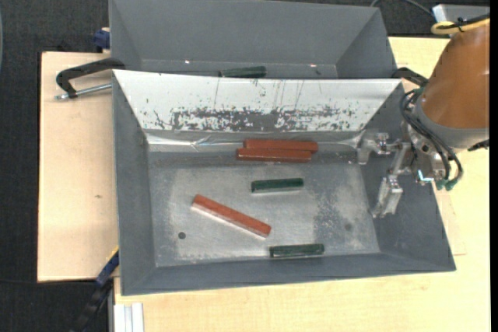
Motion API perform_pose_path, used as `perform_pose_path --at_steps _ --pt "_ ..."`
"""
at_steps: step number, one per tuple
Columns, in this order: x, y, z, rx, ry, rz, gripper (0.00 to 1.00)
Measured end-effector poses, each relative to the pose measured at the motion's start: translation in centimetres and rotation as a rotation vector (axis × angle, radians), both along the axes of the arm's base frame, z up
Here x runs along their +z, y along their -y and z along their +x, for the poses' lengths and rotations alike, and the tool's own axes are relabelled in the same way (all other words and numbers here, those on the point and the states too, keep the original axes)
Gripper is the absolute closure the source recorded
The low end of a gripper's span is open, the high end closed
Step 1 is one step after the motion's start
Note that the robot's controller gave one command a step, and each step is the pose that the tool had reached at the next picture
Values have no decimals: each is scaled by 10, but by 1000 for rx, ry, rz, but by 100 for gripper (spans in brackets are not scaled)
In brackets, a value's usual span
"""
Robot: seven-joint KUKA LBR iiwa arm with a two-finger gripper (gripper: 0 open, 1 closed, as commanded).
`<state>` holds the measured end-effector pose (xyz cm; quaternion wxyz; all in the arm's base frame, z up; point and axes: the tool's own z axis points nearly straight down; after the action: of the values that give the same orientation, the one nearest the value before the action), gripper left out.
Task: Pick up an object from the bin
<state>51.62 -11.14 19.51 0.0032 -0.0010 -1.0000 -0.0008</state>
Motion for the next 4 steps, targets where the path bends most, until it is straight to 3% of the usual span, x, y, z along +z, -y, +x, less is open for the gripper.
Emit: perform_pose_path --at_steps 1,2,3,4 --pt "4 0 2 2 8 -2 0" --pt "-10 -56 1 41 8 -2 0" --pt "-54 -87 22 117 15 1 0" --pt "-80 -116 6 48 4 -1 0"
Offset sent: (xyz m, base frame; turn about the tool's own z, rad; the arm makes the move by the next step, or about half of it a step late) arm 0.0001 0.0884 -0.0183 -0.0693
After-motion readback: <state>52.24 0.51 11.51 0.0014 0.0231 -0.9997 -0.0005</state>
